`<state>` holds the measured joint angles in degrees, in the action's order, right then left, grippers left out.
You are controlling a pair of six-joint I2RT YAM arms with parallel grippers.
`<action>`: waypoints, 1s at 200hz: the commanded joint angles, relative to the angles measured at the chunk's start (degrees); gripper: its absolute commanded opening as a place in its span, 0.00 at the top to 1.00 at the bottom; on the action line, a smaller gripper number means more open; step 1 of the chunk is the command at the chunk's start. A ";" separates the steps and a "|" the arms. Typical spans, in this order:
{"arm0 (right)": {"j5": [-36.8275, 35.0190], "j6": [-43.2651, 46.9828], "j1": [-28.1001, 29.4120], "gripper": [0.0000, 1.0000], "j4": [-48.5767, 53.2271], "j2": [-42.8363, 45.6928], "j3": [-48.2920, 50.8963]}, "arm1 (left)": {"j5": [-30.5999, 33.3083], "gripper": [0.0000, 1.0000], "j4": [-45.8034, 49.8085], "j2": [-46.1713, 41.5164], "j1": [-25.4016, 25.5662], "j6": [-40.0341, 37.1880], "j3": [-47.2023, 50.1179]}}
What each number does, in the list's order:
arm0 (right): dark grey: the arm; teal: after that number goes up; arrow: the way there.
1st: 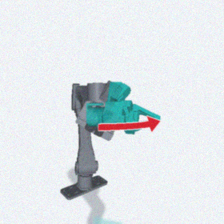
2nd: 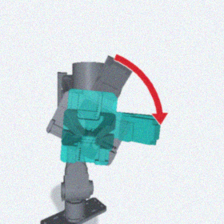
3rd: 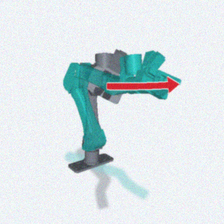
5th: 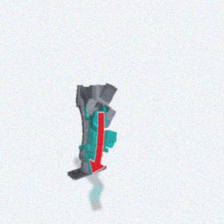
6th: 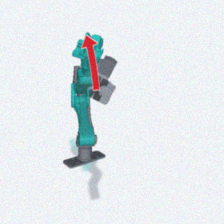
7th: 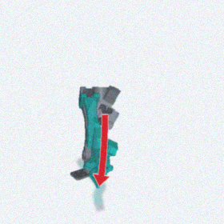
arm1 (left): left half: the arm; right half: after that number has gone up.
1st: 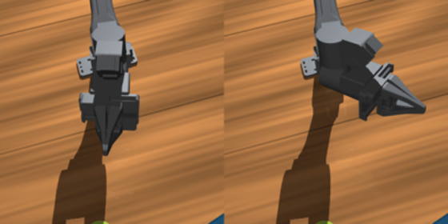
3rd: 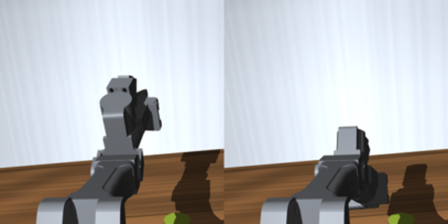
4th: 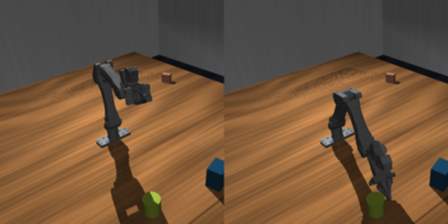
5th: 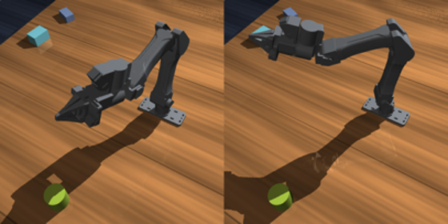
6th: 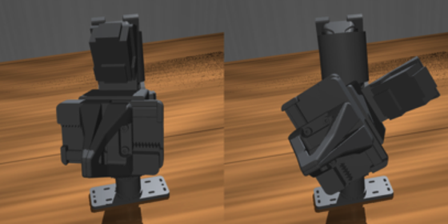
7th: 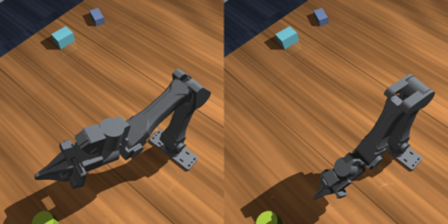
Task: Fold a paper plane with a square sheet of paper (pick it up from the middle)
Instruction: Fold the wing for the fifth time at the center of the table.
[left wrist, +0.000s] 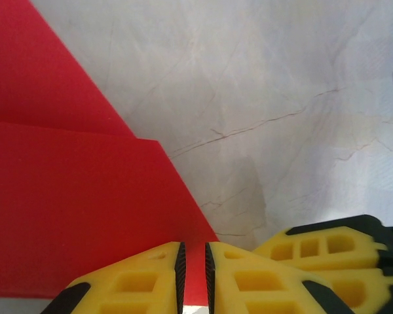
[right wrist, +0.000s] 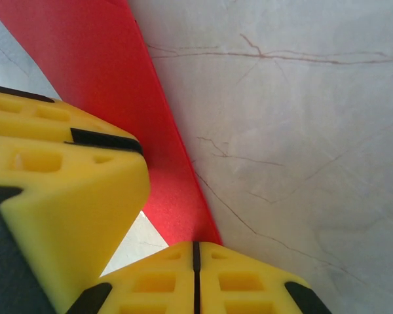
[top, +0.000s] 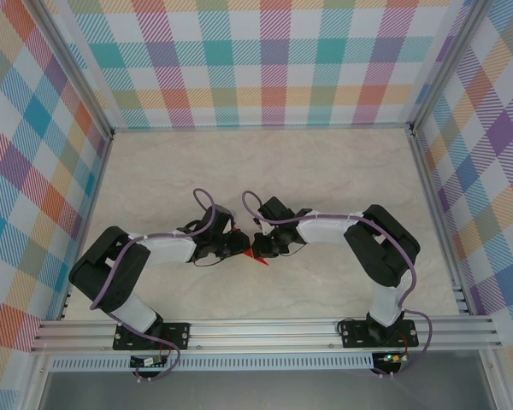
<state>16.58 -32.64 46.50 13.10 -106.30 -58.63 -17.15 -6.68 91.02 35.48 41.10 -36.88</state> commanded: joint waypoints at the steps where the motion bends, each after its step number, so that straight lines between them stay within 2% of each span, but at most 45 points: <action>1: -2.69 -0.38 0.17 0.92 3.54 -3.47 1.19 | 0.99 0.82 -0.07 1.20 0.81 0.87 0.36; 83: -6.88 1.12 0.17 0.91 7.96 -6.17 2.95 | 15.03 0.83 1.67 -0.96 0.18 4.88 5.44; 200: -11.87 0.63 0.17 0.92 12.58 -9.01 2.90 | 17.81 0.83 6.91 -3.32 -8.93 4.52 5.78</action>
<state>15.68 -32.38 46.61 13.28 -108.47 -60.14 -8.40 -7.88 88.03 30.17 47.11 -32.99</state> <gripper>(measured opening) 0.079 0.167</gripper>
